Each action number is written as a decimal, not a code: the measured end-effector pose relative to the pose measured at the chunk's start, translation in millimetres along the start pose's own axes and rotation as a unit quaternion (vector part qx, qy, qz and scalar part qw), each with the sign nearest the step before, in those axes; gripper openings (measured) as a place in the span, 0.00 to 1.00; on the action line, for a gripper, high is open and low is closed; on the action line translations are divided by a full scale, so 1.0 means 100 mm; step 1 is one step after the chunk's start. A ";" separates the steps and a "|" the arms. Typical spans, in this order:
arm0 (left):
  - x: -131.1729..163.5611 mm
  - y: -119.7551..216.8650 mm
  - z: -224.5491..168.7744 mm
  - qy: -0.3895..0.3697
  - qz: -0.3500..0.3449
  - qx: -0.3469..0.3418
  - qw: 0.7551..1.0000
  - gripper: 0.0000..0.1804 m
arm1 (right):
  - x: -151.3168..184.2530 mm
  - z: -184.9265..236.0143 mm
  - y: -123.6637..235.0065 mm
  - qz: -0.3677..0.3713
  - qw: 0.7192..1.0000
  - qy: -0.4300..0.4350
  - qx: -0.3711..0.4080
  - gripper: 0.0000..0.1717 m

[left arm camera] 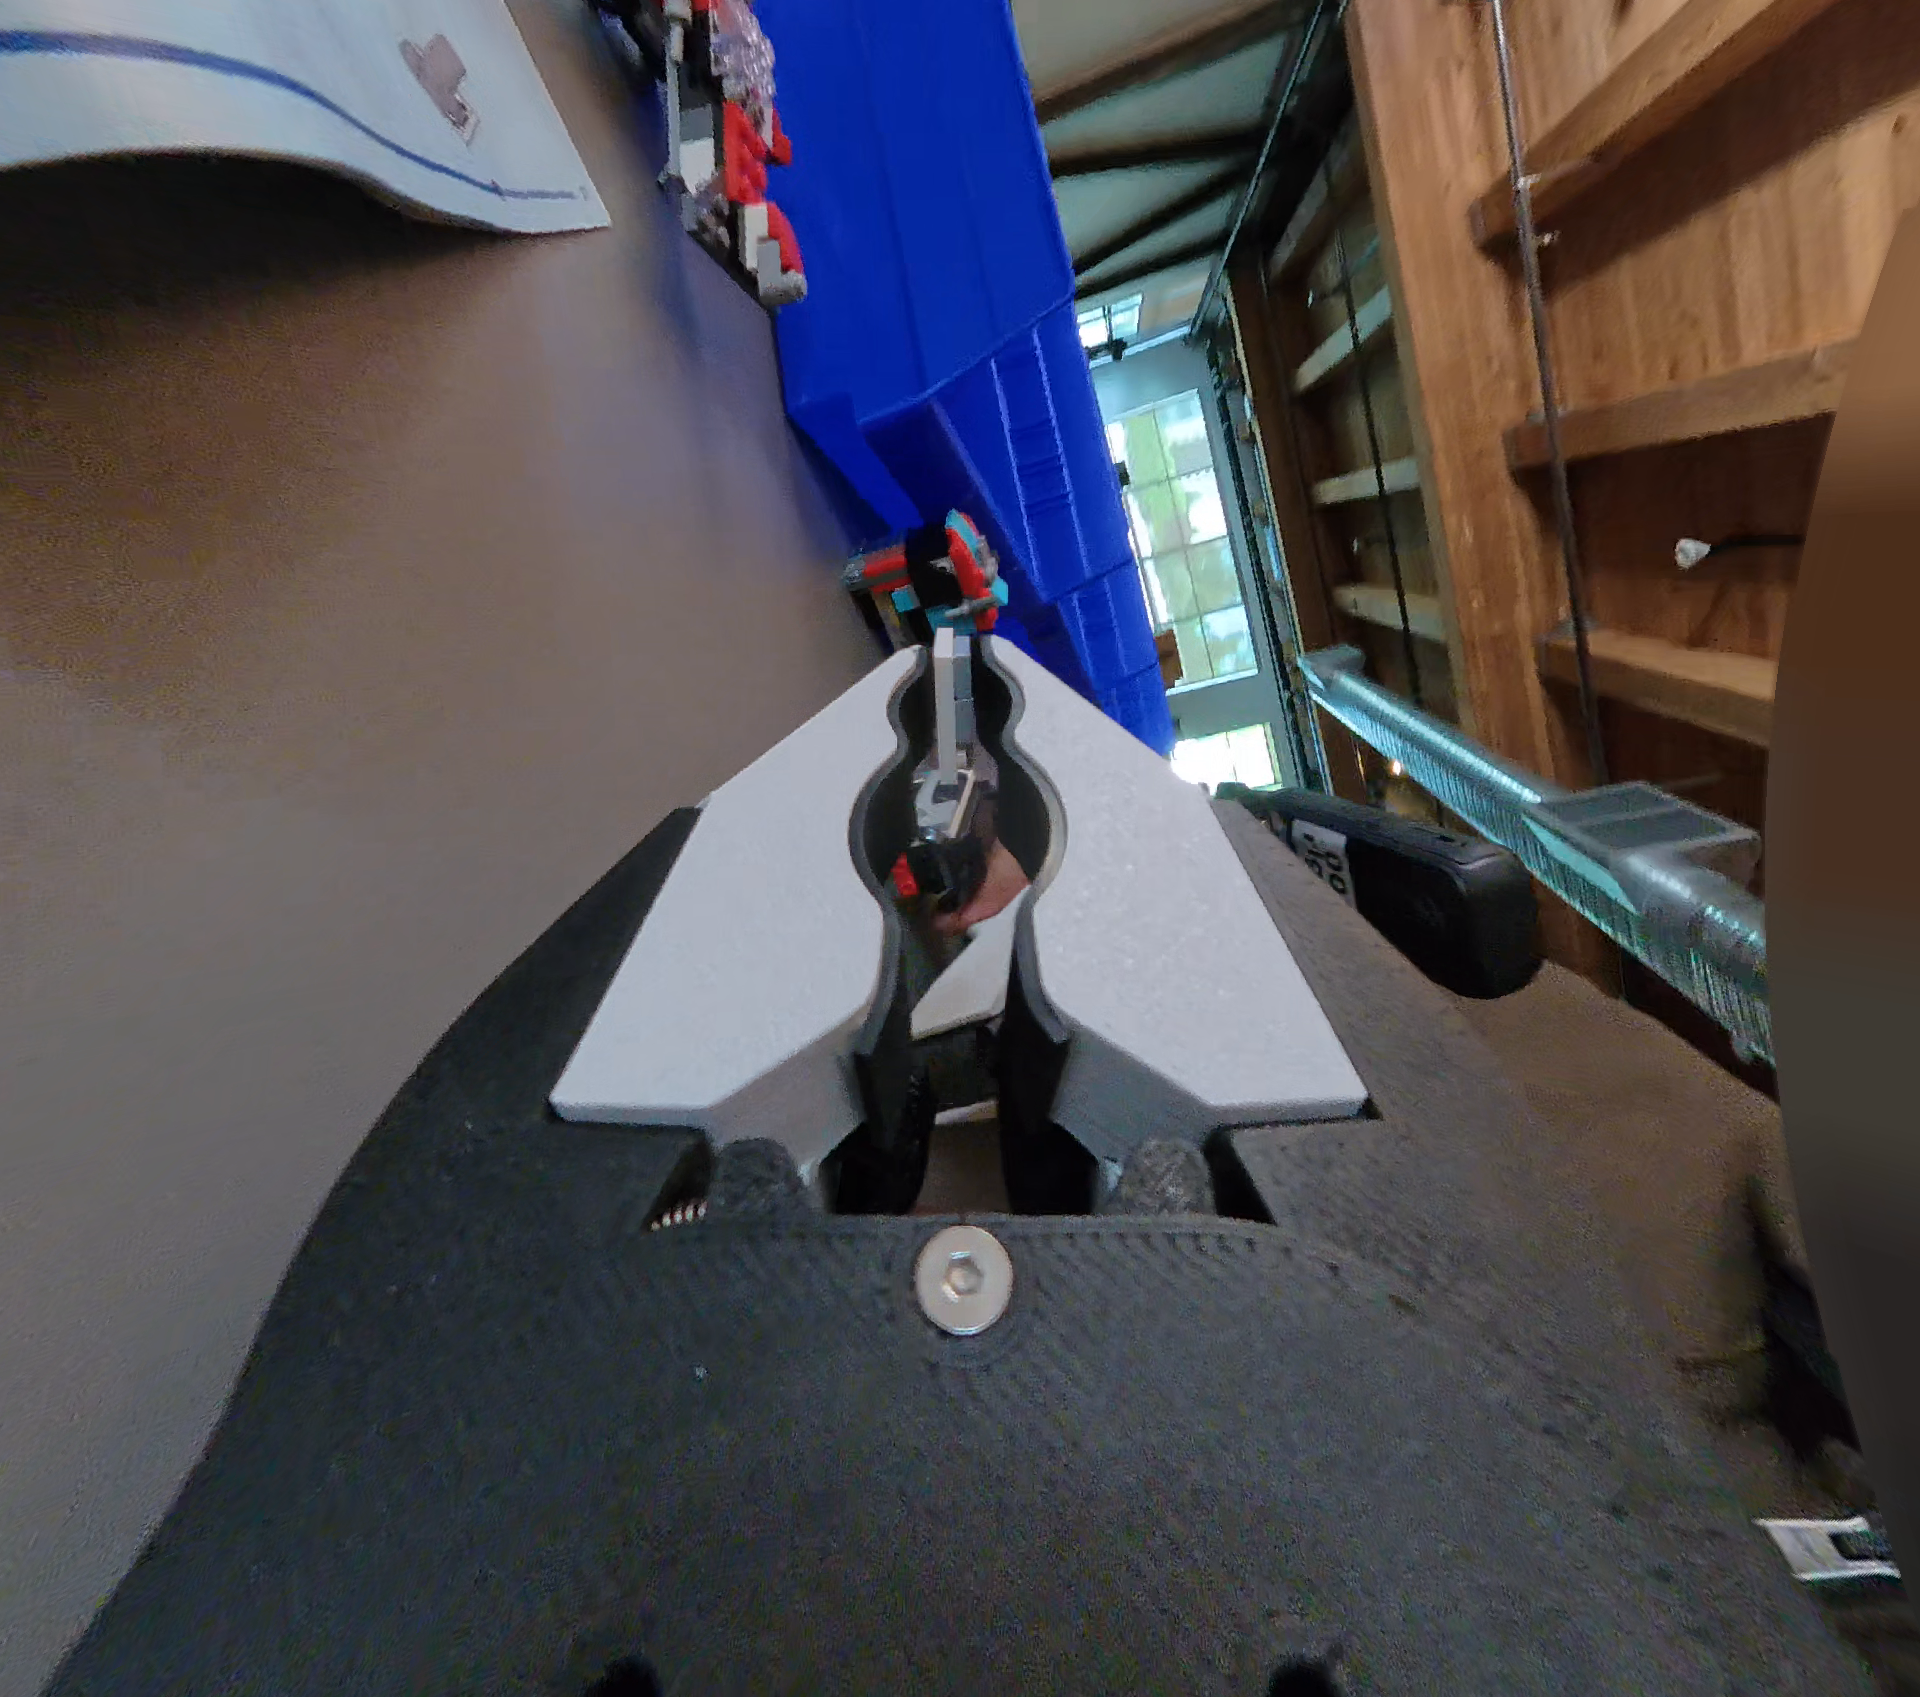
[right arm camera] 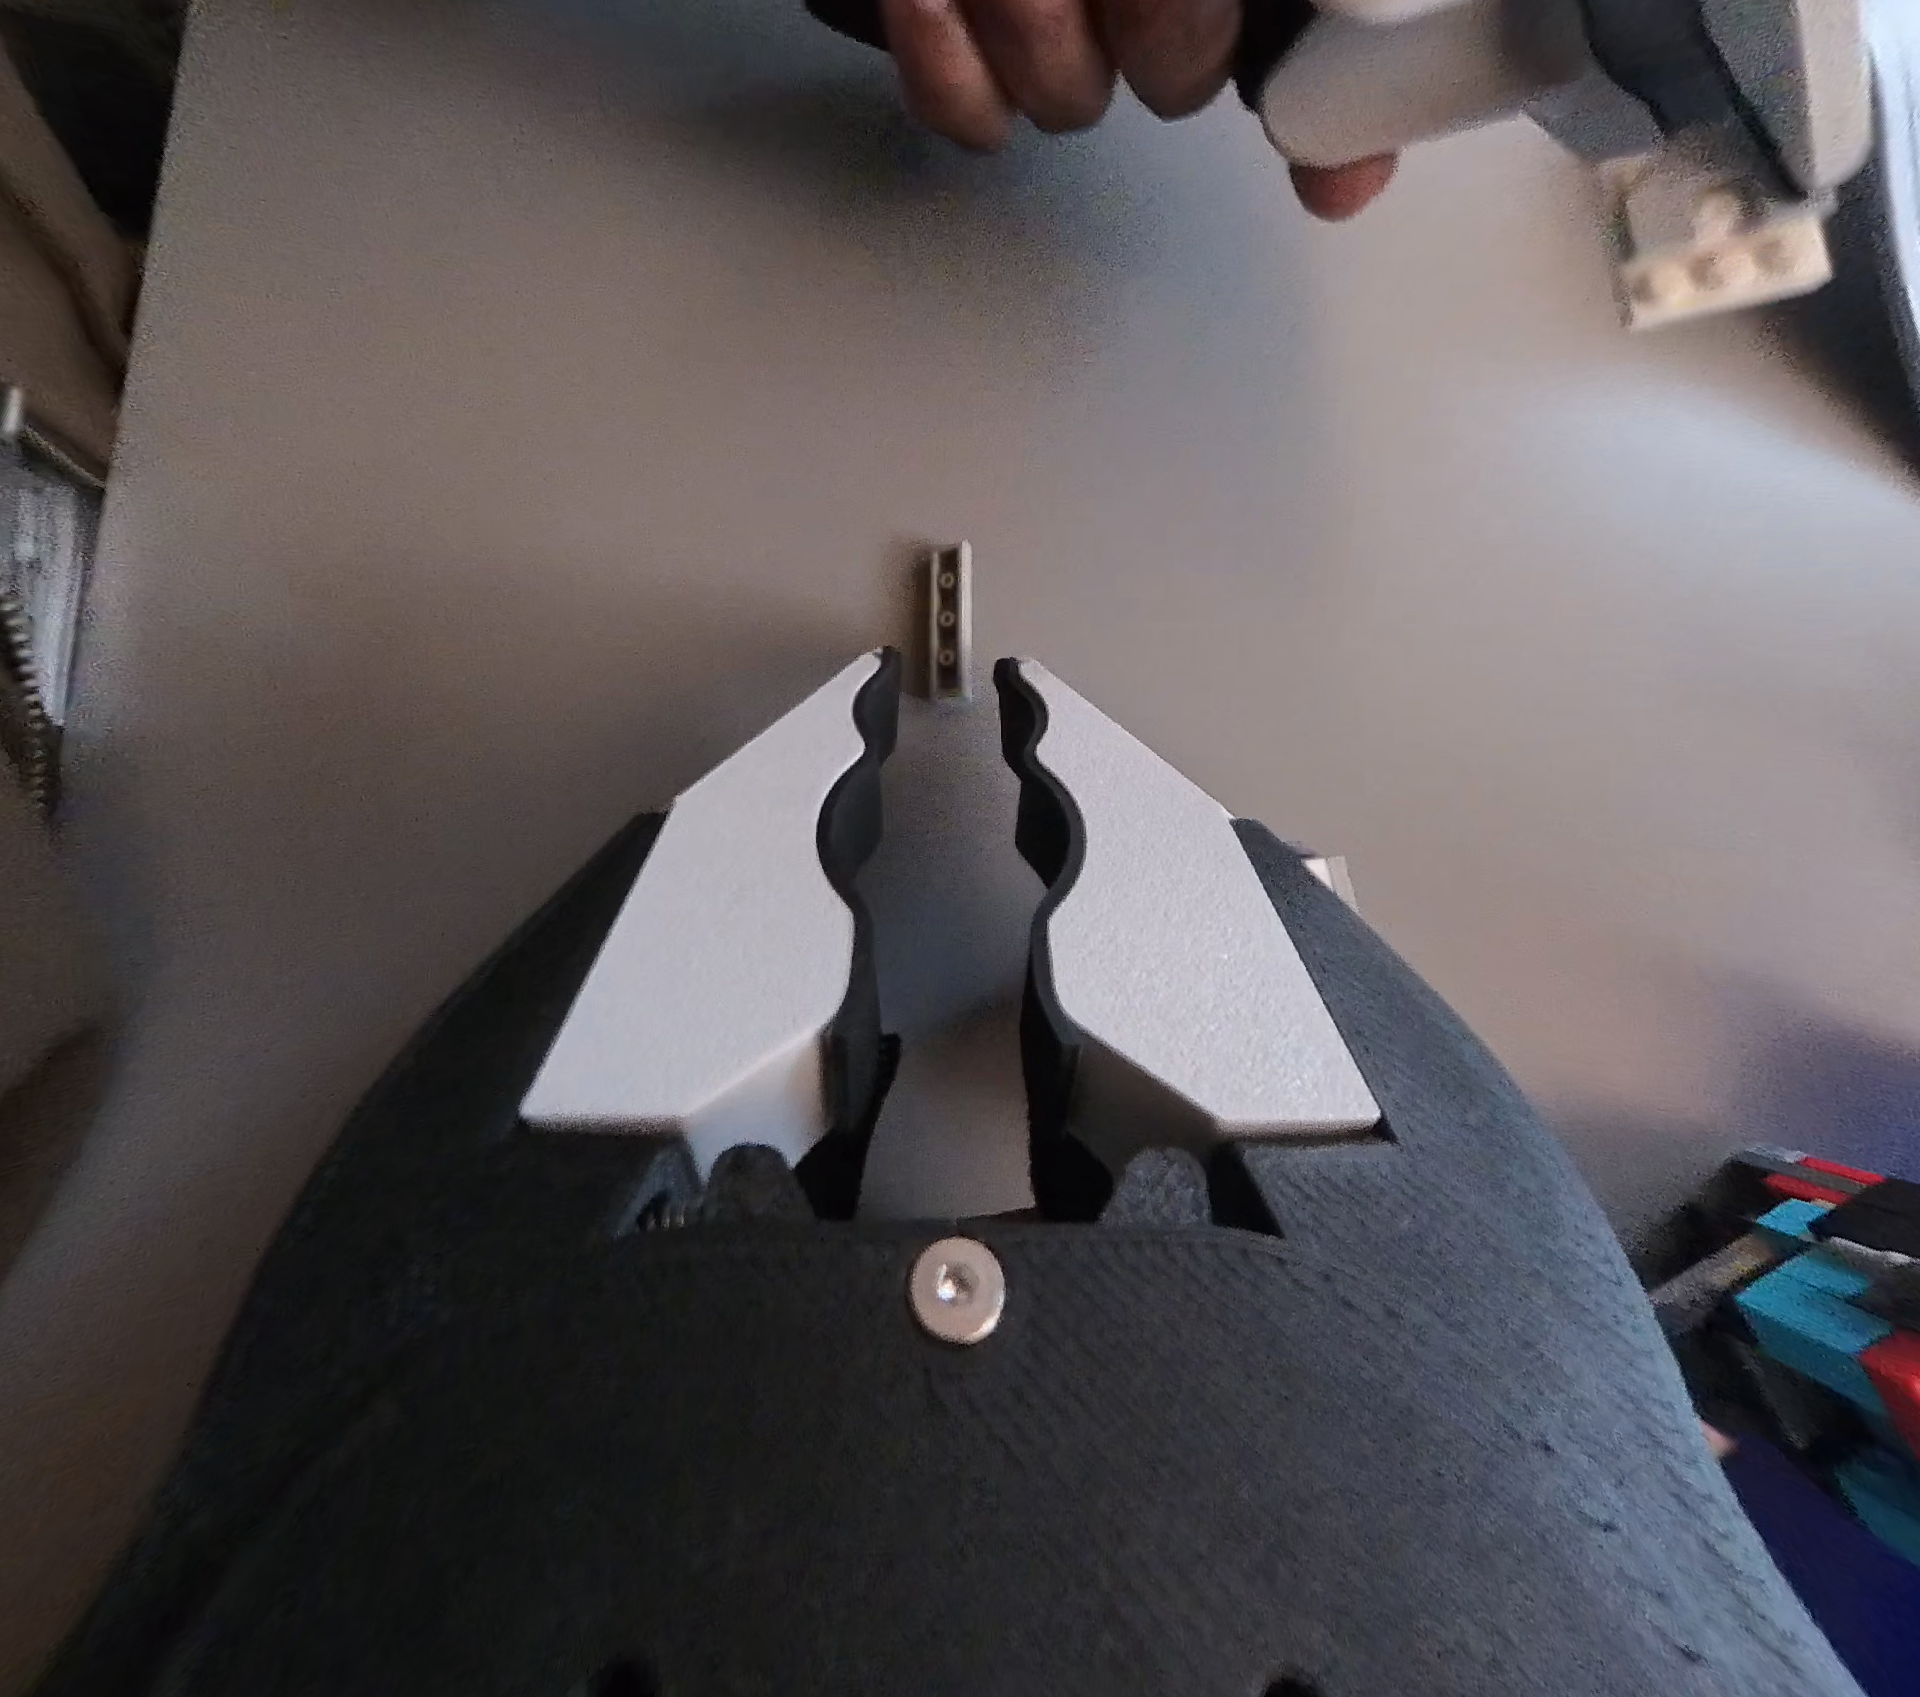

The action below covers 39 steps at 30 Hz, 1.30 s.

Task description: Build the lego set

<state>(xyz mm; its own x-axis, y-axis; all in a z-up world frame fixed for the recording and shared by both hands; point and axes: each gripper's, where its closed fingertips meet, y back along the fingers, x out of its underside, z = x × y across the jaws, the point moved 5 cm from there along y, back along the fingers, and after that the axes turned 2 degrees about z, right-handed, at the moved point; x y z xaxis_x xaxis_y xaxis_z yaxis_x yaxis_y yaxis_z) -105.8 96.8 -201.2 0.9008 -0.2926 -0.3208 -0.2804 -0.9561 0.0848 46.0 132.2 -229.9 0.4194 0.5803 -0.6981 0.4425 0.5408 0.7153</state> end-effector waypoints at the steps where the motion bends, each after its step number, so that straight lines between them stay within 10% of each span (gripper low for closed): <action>1: 0.01 -0.05 0.03 -0.001 0.007 0.003 1.000 0.04 | 0.02 0.01 -0.02 0.002 1.000 -0.001 -0.003 0.12; 21: 0.20 -0.05 -0.13 -0.070 0.014 0.053 0.996 0.04 | -0.12 0.02 0.16 -0.107 0.988 0.064 0.093 0.02; 39: 0.19 -0.04 -0.12 -0.062 0.010 0.053 0.997 0.04 | 0.02 0.00 0.07 -0.028 0.996 0.049 0.072 0.11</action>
<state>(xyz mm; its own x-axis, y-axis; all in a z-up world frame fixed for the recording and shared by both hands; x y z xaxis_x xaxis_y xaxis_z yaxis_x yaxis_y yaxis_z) -83.1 94.6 -196.4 0.8488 -0.3013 -0.4345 -0.3370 -0.9415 -0.0056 49.6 137.5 -226.1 0.3143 0.6123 -0.7254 0.5753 0.4850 0.6586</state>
